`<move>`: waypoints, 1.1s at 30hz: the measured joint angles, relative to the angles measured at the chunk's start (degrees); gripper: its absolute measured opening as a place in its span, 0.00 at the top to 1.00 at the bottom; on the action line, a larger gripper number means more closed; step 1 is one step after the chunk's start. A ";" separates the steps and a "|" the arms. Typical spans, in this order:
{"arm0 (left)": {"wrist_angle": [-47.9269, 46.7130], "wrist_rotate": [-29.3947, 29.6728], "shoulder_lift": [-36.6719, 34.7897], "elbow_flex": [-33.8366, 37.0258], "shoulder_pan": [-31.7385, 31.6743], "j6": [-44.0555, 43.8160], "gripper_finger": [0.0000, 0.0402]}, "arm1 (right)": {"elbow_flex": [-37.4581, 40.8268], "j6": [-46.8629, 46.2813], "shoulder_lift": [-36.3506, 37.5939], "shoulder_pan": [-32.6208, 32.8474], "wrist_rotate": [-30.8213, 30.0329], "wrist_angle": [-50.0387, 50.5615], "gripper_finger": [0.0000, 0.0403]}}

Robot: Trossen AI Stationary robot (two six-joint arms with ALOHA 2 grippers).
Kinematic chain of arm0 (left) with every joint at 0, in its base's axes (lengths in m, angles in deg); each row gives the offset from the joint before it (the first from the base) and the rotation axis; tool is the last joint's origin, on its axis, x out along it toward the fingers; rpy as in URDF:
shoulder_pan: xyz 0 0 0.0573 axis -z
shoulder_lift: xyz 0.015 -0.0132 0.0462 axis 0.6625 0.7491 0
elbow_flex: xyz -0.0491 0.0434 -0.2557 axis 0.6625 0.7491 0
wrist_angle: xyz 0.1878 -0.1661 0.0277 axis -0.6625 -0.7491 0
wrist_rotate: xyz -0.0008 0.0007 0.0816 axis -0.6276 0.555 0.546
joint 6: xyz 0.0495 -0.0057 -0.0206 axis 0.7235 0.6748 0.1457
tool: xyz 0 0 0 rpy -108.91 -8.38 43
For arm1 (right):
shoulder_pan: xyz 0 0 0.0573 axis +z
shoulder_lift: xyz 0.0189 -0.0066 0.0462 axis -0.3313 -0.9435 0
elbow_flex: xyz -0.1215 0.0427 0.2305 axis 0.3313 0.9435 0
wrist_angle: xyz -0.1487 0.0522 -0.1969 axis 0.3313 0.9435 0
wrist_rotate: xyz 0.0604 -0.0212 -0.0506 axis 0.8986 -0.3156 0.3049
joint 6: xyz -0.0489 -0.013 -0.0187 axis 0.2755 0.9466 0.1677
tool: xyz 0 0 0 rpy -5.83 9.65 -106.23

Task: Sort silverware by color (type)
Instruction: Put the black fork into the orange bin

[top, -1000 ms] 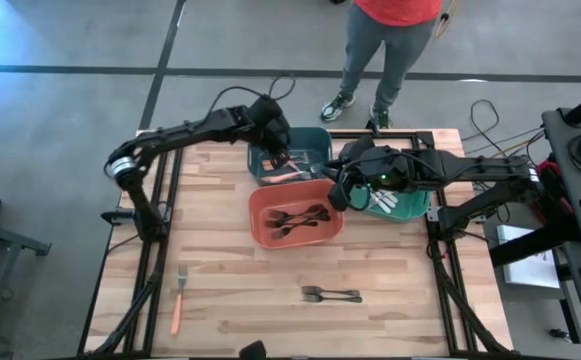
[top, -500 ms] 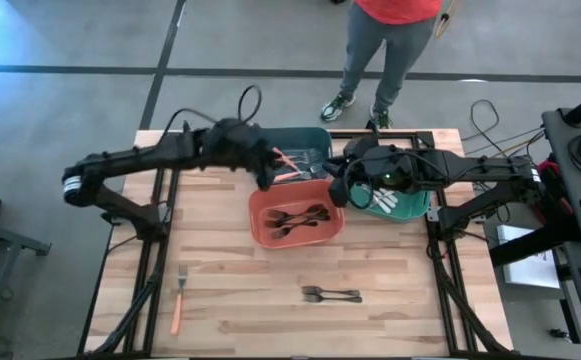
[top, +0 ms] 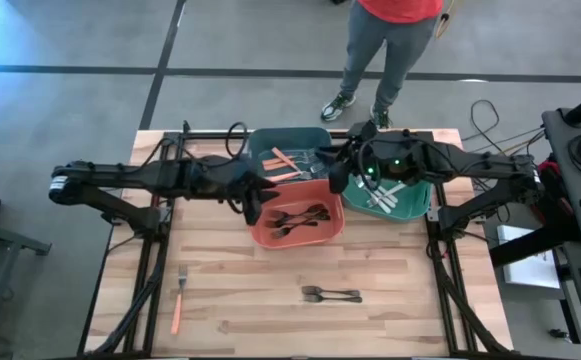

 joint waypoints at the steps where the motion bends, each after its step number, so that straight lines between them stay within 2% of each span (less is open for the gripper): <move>1: -0.48 0.02 -0.39 0.13 0.19 0.00 0.72 | -0.48 -0.40 0.00 0.06 2.41 0.69 0.79; 6: -3.14 0.12 -1.88 0.10 0.35 0.50 0.72 | -1.04 -4.54 -0.02 2.25 13.20 3.69 0.79; 11: -3.97 0.15 -2.53 0.08 0.32 2.69 0.72 | -0.98 -6.36 -0.71 9.90 19.06 5.27 0.79; 18: -4.06 0.14 -2.63 0.06 0.31 4.80 0.72 | -0.87 -9.60 -5.35 22.26 18.75 21.00 0.79; 25: -4.19 0.14 -3.02 0.03 0.31 6.66 0.72 | -0.68 -8.06 -16.76 33.02 16.74 34.01 0.80; 33: -4.21 0.14 -3.03 0.03 0.31 6.68 0.72 | 2.40 -3.45 -26.15 38.88 9.63 29.01 0.84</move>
